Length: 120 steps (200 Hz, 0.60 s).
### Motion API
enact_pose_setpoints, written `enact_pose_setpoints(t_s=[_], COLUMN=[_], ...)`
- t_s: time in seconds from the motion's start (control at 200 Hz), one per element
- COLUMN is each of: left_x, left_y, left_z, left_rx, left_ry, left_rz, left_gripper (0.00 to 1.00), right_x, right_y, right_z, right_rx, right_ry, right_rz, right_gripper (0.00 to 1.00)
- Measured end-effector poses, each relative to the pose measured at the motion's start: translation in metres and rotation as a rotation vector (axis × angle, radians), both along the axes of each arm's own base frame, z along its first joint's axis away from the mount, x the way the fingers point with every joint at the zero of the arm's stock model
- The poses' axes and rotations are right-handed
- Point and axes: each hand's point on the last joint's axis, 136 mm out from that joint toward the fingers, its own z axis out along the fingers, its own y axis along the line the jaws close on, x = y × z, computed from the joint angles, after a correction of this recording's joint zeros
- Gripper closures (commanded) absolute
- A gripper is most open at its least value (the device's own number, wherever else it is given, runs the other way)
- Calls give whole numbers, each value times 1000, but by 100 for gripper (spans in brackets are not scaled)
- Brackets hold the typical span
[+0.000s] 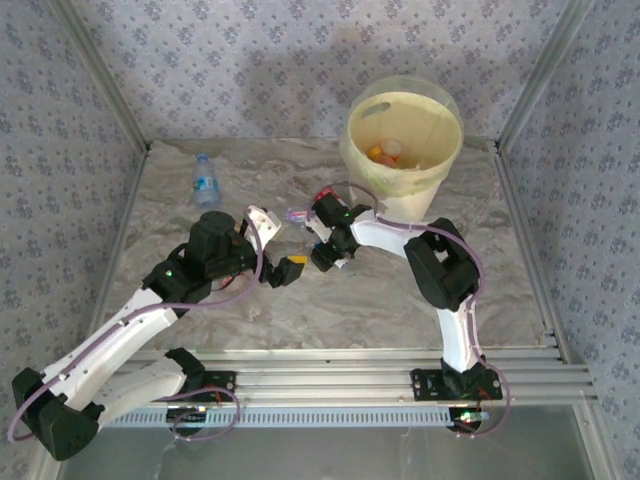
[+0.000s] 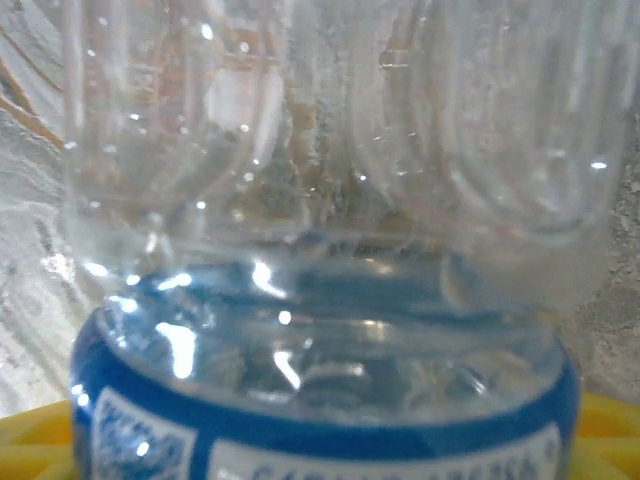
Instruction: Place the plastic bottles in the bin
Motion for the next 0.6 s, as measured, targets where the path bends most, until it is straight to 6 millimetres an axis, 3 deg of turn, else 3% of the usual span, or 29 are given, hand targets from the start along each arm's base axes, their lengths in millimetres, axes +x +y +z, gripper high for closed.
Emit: enact_pose_setpoints(t_s=[0.165, 0.295, 0.47, 0.6], left_x=[0, 0, 1, 2], left_y=[0, 1, 2, 3], left_z=[1, 2, 2, 3], left_rx=[-3, -3, -2, -2], left_ry=[-3, -6, -9, -13], left_rz=[0, 4, 11, 17], left_gripper=[0, 1, 0, 0], right_x=[1, -1, -19, -31], right_y=[3, 5, -8, -18], right_z=[1, 2, 5, 23], right_rx=[-1, 4, 10, 42], right_ry=[-10, -18, -8, -26], right_rz=[-7, -5, -26, -51], right_gripper=[41, 44, 47, 47])
